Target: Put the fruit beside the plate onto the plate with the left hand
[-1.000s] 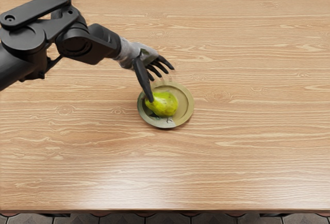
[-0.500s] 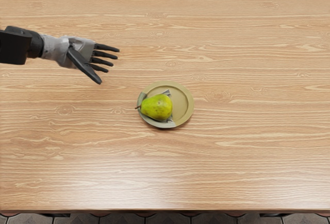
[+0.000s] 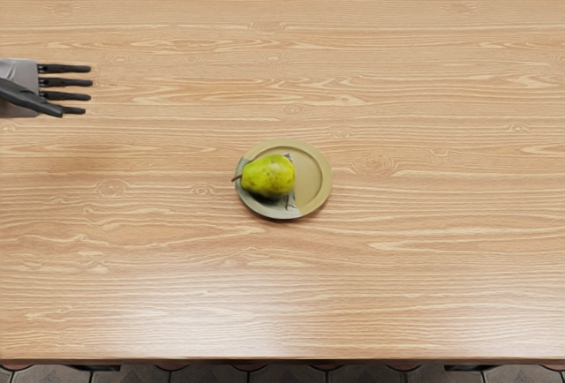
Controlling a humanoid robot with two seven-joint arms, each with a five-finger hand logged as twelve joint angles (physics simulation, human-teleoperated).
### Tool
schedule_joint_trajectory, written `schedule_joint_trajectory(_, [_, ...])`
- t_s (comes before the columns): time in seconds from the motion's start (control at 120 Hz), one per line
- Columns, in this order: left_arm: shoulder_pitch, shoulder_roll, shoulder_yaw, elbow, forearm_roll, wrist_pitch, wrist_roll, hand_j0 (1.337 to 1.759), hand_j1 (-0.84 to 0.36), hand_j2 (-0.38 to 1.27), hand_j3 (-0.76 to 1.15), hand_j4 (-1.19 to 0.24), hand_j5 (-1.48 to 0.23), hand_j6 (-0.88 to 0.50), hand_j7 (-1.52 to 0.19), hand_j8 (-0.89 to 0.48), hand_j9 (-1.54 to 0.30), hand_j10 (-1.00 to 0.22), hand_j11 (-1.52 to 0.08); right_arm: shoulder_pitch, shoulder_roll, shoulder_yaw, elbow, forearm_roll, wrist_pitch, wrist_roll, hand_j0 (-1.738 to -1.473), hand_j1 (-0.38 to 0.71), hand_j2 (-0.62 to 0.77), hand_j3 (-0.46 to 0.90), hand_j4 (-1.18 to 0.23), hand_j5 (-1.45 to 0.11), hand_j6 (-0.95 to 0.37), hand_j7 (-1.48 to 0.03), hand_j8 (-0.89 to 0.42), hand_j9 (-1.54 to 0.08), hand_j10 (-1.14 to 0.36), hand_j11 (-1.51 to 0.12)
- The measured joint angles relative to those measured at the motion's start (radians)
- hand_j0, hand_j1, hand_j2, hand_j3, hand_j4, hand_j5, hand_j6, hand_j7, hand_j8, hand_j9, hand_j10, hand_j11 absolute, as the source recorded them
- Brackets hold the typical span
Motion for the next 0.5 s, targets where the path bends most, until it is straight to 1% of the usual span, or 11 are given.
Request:
schedule_joint_trajectory(0.1, [0.000,0.039,0.000,0.000,-0.006,0.000,0.000,1.658,0.34,0.00,0.00,-0.01,-0.01,-0.01,-0.01,-0.01,-0.01,-0.01,-0.01,0.000,0.000,0.000,0.000,0.000,0.000,0.000,-1.658,-0.32,0.00,0.00,-0.02,-0.03,-0.02,-0.03,-0.02,-0.03,-0.02,-0.03])
schedule_joint_trajectory(0.5, [0.000,0.018,0.001,0.000,-0.009,0.000,0.000,1.658,0.34,0.00,0.00,-0.01,-0.01,-0.01,-0.01,-0.01,-0.01,-0.01,-0.01,0.000,0.000,0.000,0.000,0.000,0.000,0.000,-1.658,-0.32,0.00,0.00,-0.02,-0.03,-0.02,-0.03,-0.02,-0.03,-0.02,-0.03])
